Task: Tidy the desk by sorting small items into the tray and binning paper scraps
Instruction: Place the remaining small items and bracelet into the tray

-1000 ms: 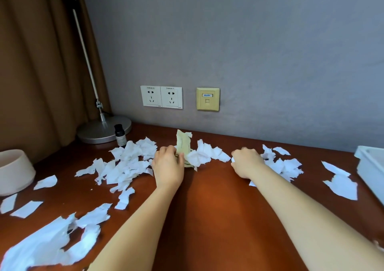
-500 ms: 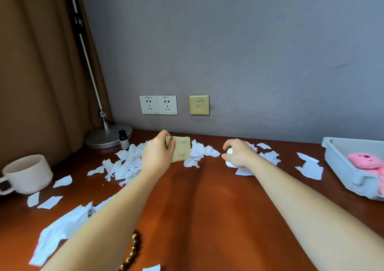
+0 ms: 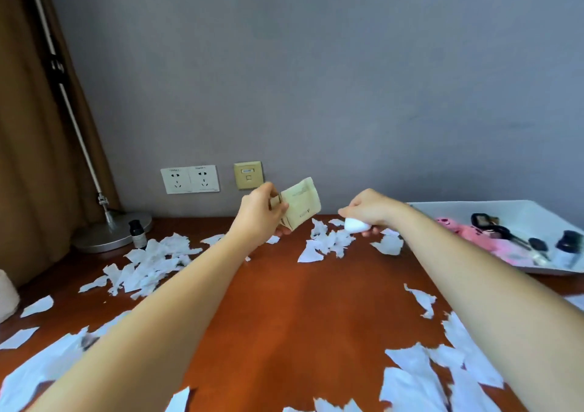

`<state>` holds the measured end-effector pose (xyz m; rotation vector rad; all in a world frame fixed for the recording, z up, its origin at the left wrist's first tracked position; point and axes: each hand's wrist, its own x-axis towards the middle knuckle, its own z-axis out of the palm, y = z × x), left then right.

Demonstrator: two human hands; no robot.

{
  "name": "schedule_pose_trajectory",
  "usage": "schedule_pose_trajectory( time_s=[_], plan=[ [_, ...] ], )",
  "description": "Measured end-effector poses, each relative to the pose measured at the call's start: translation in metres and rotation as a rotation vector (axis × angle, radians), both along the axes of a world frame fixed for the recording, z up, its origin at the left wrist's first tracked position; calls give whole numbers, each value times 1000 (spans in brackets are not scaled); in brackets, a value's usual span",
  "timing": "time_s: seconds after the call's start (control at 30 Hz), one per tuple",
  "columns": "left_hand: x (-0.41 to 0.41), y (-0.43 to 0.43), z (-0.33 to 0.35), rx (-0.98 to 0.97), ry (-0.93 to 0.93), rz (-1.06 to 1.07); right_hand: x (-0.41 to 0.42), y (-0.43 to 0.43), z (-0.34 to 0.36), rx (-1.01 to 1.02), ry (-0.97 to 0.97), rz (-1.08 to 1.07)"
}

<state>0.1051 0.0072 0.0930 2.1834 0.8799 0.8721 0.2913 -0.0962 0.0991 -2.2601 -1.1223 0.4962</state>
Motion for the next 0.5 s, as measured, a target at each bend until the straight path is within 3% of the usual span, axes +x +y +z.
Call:
schedule_pose_trajectory(
  time_s=[0.27,0.5],
  plan=[
    [94,-60,-2,206,87,-163,71,-90,1,45,-31,-162],
    [193,-92,-8,262,60,-293,164,-157,-10,138,-67,-294]
  ],
)
